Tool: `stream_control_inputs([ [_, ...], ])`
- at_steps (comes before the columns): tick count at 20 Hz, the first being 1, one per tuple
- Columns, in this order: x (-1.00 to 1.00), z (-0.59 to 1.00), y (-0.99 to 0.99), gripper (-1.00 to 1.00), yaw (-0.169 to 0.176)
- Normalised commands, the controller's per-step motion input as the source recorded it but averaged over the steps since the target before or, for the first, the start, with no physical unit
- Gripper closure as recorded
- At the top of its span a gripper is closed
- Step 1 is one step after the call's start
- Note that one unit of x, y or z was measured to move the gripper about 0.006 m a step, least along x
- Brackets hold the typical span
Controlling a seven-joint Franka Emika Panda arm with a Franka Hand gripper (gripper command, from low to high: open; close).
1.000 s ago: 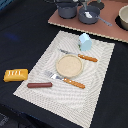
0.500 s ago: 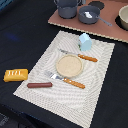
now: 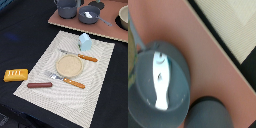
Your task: Interact with the objects in diverse but meaningful ways.
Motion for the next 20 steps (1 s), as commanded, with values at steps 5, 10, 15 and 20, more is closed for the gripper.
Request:
stream_control_inputs([
  [5,0.01,0.15,-1.0,-1.0,0.0],
  [10,0.0,0.05,-1.0,-1.0,0.0],
  [15,-0.01,0.0,-1.0,-1.0,0.0],
  [20,-0.01,-0.02,-0.94,-1.0,0.013],
])
